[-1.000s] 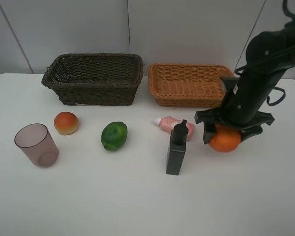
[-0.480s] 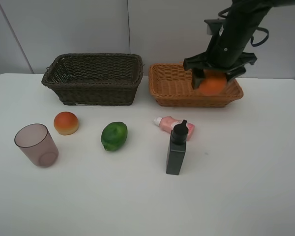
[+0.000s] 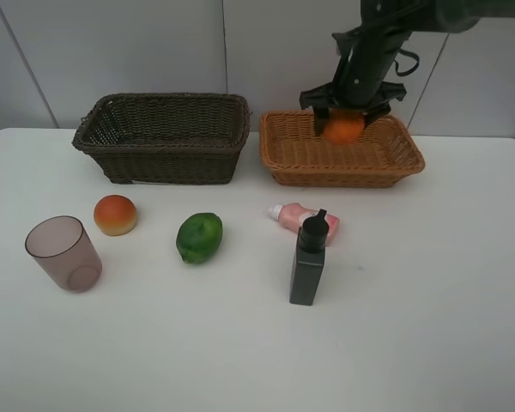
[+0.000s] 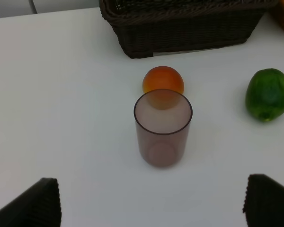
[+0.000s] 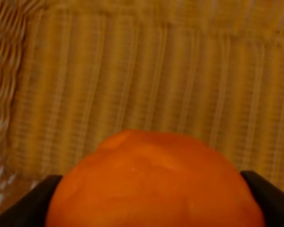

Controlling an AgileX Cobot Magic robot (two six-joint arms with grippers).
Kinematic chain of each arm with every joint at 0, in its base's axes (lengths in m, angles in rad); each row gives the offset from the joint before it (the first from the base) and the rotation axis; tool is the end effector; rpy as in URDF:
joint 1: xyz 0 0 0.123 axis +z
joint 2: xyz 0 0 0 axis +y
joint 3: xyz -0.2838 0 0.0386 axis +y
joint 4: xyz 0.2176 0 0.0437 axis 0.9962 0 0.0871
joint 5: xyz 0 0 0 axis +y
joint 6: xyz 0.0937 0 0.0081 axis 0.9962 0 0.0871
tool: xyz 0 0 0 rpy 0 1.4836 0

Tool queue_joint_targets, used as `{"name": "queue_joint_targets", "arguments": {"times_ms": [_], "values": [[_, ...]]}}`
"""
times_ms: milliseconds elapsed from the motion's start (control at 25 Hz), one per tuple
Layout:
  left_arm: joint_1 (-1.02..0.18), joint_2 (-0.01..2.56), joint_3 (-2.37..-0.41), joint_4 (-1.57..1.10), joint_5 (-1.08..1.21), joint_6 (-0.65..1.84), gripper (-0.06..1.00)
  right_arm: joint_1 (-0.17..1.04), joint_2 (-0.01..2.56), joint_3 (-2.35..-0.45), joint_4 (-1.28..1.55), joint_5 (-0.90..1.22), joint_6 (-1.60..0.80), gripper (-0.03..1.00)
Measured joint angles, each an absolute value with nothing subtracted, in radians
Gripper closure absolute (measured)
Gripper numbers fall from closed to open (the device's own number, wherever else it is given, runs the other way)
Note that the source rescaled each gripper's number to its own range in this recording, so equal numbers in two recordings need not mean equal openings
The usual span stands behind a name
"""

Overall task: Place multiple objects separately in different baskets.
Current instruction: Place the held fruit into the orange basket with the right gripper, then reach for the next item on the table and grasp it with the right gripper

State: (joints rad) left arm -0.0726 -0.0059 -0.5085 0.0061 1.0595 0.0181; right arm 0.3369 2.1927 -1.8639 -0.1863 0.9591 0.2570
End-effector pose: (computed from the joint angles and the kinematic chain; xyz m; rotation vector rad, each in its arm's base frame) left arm -0.0316 0.0028 0.2634 0.0916 2.0267 -0.0271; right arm 0.4304 0.1356 0.2159 -0.2168 2.7293 -0.0765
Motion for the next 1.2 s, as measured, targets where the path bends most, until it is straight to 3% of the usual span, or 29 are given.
{"name": "queue_joint_targets", "arguments": {"times_ms": [520, 560, 680, 760, 1200], "values": [[-0.073, -0.006, -0.509, 0.006, 1.06, 0.018, -0.06, 0.336, 2.32, -1.892, -0.197, 0.813, 0.257, 0.36], [-0.073, -0.006, -0.509, 0.006, 1.06, 0.018, -0.06, 0.336, 2.324, -1.892, -0.199, 0.813, 0.257, 0.34], [-0.073, -0.006, -0.509, 0.006, 1.06, 0.018, -0.06, 0.336, 2.327, -1.892, -0.214, 0.814, 0.257, 0.07], [-0.073, -0.006, -0.509, 0.006, 1.06, 0.018, -0.06, 0.336, 2.327, -1.893, -0.217, 0.814, 0.257, 0.01], [-0.073, -0.006, -0.509, 0.006, 1.06, 0.018, -0.06, 0.371, 2.212, -1.893, -0.179, 1.061, 0.268, -0.03]]}}
